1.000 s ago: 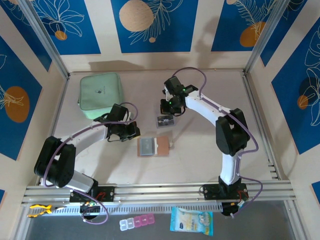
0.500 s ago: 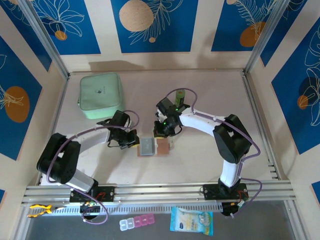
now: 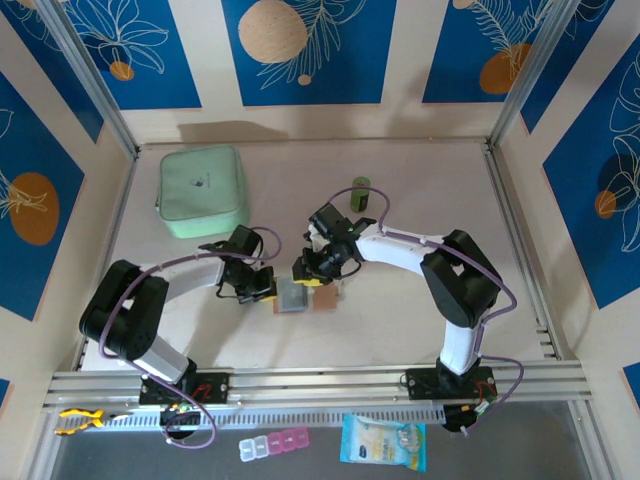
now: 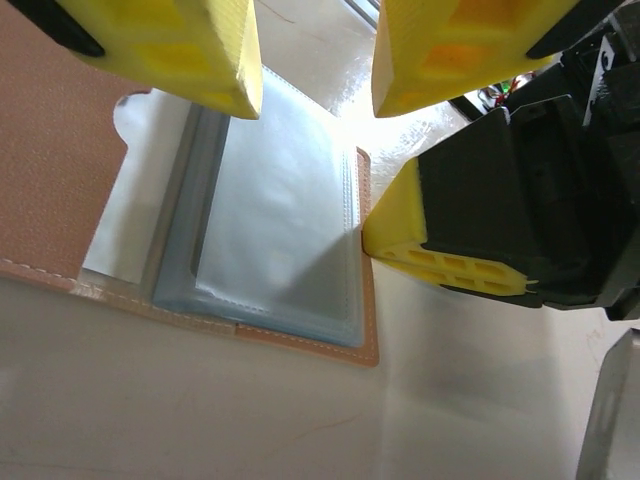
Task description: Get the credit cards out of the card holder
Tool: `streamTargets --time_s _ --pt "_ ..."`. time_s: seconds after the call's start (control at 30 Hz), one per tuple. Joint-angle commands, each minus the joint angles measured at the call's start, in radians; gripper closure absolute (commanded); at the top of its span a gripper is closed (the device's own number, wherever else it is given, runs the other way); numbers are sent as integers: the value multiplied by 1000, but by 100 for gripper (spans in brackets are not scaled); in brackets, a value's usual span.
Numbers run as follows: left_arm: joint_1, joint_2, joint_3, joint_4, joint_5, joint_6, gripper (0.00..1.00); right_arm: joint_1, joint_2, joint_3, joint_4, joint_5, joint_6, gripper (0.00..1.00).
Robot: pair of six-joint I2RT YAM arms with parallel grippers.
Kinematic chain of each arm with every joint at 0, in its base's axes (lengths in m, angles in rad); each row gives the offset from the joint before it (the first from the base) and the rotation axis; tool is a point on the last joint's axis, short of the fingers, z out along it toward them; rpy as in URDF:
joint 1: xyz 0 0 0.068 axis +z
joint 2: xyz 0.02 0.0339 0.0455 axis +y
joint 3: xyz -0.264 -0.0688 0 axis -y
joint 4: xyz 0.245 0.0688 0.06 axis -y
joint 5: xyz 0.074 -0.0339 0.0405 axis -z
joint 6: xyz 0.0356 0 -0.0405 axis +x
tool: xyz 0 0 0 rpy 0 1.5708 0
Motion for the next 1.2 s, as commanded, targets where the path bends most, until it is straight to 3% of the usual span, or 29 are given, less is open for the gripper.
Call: streamTargets --time_s 0.0,0.43,1.17 --pt "-6 7 1 -50 -40 23 100 5 37 -4 26 -65 21 64" --pt "-6 15 23 -60 -69 27 100 10 104 12 51 -136 17 76" --pt "-6 11 53 -78 -63 33 100 -8 87 -5 -33 -45 4 74"
